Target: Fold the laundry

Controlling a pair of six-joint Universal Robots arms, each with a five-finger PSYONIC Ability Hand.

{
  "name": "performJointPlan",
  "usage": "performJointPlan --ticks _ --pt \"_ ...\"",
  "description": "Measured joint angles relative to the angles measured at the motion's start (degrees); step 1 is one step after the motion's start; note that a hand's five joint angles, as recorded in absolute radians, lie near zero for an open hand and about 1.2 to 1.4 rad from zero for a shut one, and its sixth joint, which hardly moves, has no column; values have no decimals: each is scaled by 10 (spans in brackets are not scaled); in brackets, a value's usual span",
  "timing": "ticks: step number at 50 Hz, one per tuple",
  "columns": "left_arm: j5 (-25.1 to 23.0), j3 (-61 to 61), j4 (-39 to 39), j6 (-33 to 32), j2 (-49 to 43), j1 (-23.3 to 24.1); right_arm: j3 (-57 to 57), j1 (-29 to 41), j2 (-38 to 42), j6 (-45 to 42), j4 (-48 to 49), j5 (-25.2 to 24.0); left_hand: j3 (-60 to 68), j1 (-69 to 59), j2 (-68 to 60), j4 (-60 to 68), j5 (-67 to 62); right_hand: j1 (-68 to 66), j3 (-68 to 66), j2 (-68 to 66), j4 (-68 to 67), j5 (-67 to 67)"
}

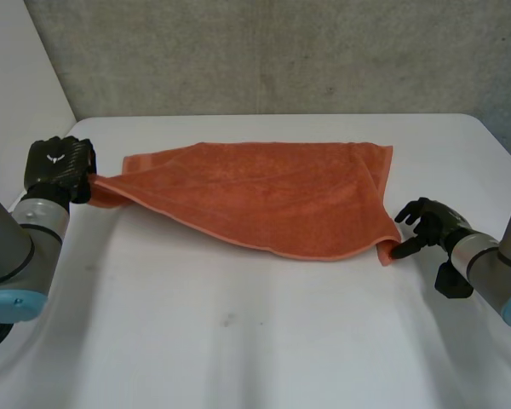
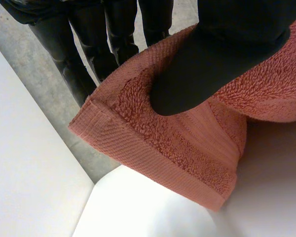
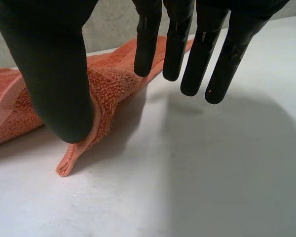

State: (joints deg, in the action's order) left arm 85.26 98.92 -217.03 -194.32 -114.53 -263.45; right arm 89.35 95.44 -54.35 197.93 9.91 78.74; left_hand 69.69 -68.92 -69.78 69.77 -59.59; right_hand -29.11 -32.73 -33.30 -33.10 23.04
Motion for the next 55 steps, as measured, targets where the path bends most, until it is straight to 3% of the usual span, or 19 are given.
performJointPlan --ticks 11,15,18,24,26,30,31,32,34,38,40,42,47,49,55 --pt "0 1 2 0 0 1 -31 27 25 28 -1 6 0 0 0 0 0 -2 -21 -8 -16 15" --pt "0 1 2 0 0 2 -39 38 27 37 0 8 0 0 0 0 0 -93 -120 -116 -116 105" --pt "0 1 2 0 0 2 -43 45 28 37 2 19 0 0 0 0 0 -247 -312 -305 -310 296" --pt "0 1 3 -1 1 2 -46 51 21 23 13 67 0 0 0 0 0 -258 -350 -331 -351 323" --pt "-1 2 7 -1 6 2 -46 56 -1 -22 29 103 0 0 0 0 0 -258 -351 -333 -351 323" --pt "-1 6 18 -2 16 2 -41 59 -30 -98 41 120 0 0 0 0 0 -258 -351 -337 -351 323" --pt "-1 9 27 -3 22 2 -37 60 -44 -145 45 123 0 0 0 0 0 -258 -351 -343 -351 323" --pt "-1 15 48 -5 36 2 -27 61 -70 -248 49 125 0 0 0 0 0 -258 -351 -344 -351 323" --pt "-2 20 65 -5 46 2 -19 60 -84 -314 49 124 0 0 0 0 0 -258 -351 -344 -351 323" --pt "-2 41 131 -8 82 -2 19 58 -133 -530 29 117 0 0 0 0 0 -258 -351 -344 -351 323" --pt "-2 48 151 -9 93 -3 24 58 -140 -550 25 116 0 0 0 0 0 -258 -351 -344 -352 323" --pt "-2 67 202 -13 120 -9 55 57 -181 -661 -8 114 0 0 0 0 0 -258 -351 -344 -352 323" --pt "-4 90 266 -26 158 -19 80 55 -222 -729 -60 110 0 0 0 0 0 -258 -351 -344 -353 327" --pt "-9 116 335 -48 207 -34 97 45 -264 -761 -146 96 0 0 0 0 0 -258 -351 -344 -353 332" --pt "-31 135 376 -66 250 -44 95 26 -290 -764 -222 46 0 0 0 0 0 -258 -351 -344 -353 335"
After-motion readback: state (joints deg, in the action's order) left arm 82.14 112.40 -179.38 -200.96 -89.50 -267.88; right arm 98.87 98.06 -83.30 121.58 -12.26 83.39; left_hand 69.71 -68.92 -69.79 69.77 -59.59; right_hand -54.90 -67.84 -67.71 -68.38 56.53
